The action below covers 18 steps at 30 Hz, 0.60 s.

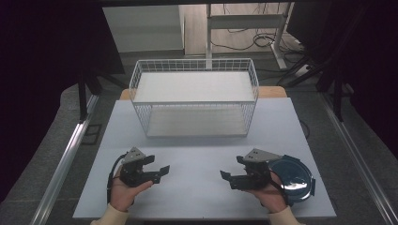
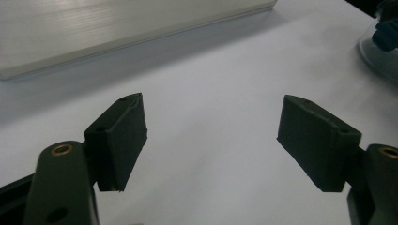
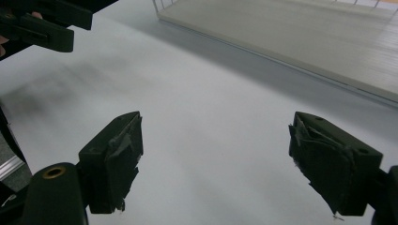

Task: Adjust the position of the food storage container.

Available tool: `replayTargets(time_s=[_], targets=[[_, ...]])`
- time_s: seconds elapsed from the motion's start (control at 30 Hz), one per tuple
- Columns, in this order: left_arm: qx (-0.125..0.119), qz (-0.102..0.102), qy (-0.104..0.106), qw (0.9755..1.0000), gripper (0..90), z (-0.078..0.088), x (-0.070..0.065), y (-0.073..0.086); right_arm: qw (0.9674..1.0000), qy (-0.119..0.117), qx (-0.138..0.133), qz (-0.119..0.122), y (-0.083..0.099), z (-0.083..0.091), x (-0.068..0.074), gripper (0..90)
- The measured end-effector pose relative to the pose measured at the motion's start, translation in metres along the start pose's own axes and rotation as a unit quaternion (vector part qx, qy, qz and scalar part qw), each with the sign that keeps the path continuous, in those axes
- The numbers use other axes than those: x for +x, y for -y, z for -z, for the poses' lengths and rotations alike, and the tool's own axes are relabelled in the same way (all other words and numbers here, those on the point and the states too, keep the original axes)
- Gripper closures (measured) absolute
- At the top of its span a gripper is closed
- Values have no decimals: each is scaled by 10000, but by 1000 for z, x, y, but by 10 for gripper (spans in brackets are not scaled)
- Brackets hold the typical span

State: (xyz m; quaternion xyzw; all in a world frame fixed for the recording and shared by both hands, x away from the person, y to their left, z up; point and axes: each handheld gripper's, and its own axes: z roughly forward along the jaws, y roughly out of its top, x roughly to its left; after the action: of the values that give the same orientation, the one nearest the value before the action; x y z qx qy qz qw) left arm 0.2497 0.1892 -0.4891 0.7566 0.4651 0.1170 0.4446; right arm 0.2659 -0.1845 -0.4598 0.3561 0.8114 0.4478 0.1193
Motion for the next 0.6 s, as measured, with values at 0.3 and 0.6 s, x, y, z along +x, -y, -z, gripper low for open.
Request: replayTargets(time_s=[0.3, 0.6], targets=[[7, 191, 5, 9998, 239, 3, 3, 1, 9998, 55, 150, -80, 1, 4, -4, 202], [29, 51, 28, 10000, 239, 5, -1, 1, 9995, 109, 272, -92, -1, 1, 0, 232]])
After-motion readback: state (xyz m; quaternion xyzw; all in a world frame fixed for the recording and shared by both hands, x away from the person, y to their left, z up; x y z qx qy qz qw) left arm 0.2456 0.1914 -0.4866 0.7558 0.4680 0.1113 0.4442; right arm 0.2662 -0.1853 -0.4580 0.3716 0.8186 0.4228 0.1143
